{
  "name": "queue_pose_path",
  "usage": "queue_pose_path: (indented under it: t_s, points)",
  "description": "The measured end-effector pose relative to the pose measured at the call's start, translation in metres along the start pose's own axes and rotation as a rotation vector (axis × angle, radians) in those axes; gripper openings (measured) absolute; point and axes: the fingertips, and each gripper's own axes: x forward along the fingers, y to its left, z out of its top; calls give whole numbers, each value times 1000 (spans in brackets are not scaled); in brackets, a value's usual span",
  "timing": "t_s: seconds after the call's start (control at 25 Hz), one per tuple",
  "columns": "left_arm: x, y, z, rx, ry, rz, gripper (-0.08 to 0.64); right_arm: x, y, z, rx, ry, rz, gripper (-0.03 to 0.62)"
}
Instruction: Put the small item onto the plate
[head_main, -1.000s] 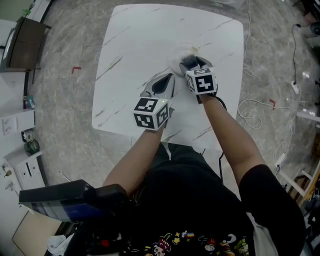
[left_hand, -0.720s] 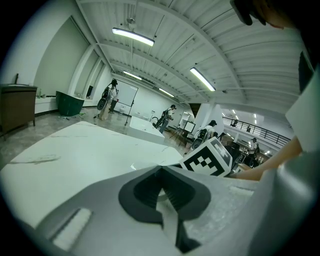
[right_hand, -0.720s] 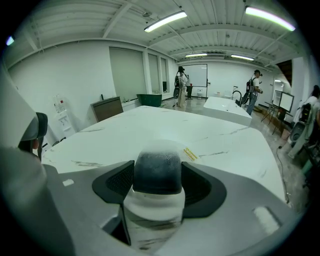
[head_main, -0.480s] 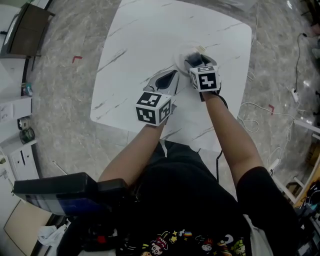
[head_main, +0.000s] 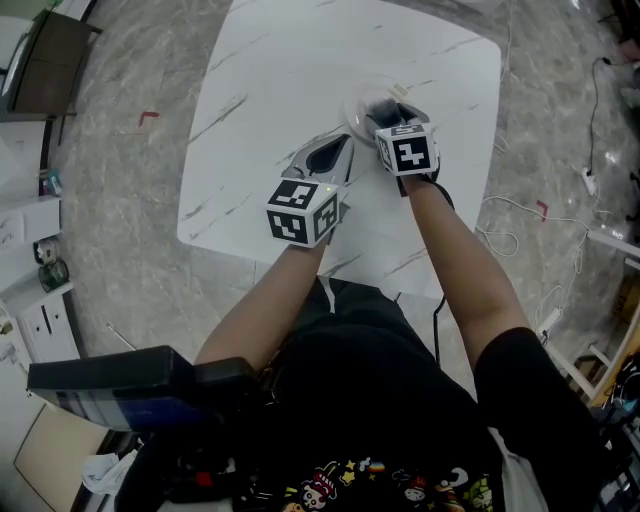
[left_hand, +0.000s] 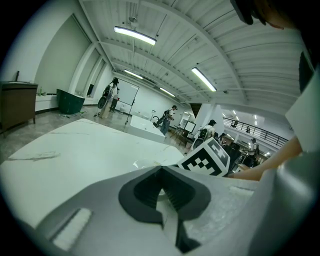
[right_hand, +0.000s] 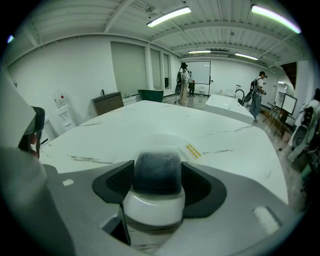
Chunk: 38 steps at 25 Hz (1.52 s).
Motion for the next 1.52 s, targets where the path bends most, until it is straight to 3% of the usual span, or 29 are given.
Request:
queue_pose_path:
  t_s: [0.76, 1.0, 1.24, 1.52]
  points:
    - [0, 0, -6, -1, 18, -2, 0, 1, -2, 2, -6, -9, -11, 333]
    - [-7, 2, -2, -2, 6, -3, 0, -23, 4, 17, 29, -76, -9, 337]
    - [-19, -8, 4, 23, 0, -30, 0, -70, 15, 36, 62, -181, -40, 245]
    - [-39, -31, 18, 86, -10, -97, 0, -127, 24, 28, 116, -254, -122, 130]
